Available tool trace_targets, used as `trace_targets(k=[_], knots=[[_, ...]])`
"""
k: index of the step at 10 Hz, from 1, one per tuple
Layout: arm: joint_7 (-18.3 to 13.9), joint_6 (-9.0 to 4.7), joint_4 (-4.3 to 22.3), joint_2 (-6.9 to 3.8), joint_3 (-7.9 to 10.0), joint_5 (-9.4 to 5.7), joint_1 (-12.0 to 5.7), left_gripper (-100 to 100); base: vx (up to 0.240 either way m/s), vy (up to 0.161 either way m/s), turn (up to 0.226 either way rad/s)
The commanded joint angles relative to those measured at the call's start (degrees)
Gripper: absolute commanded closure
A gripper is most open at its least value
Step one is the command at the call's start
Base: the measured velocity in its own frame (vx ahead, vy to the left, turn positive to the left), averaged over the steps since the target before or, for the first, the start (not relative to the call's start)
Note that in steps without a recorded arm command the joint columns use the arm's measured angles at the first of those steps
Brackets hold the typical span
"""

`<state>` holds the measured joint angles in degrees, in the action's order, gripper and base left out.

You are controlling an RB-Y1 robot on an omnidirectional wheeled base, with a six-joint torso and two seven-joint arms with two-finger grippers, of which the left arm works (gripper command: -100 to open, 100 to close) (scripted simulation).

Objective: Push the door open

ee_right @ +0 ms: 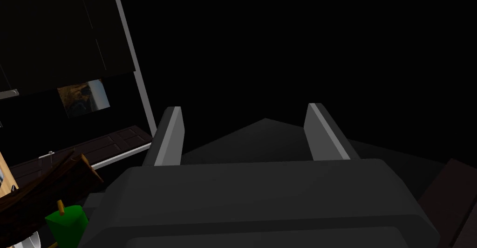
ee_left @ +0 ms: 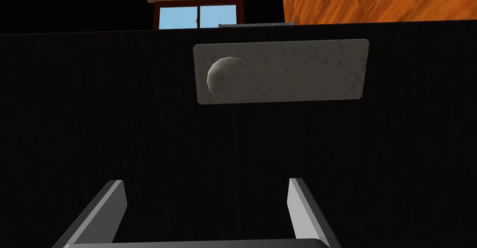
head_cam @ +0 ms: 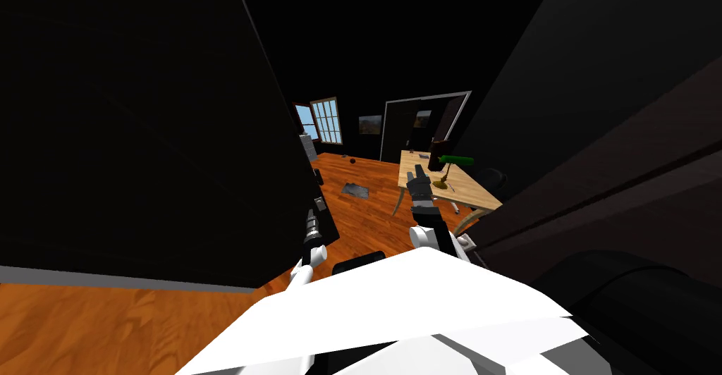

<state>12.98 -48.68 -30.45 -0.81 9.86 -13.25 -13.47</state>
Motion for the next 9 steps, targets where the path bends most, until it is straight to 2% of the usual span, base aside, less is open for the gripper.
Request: trace_targets(k=[1,2,3,5,6,7,9], knots=[[-0.31,-0.46,0.55,-0.65,0.13,-0.08,-0.18,-100,0.234,0.059,-0.025],[-0.37,-0.49,0.61,-0.45,0.25,-0.15,-0.20,-100,0.256,0.065,-0.034],[-0.43,-0.53,0.66,0.19,0.35,-0.21,-0.23,-100,0.262,0.040,-0.039],[-0.53,-0.58,0.74,2.15,0.50,-0.30,-0.26,-100,0.224,0.039,0.001],[-0.33,-0.15,-0.29,1.58,0.53,-0.29,0.35,-100,0.072,0.014,0.009],[-0.33,-0.15,-0.29,1.58,0.53,-0.29,0.35,100,-0.012,-0.003,-0.009],[-0.33,-0.15,-0.29,1.58,0.53,-0.29,0.35,100,-0.023,-0.003,-0.001]])
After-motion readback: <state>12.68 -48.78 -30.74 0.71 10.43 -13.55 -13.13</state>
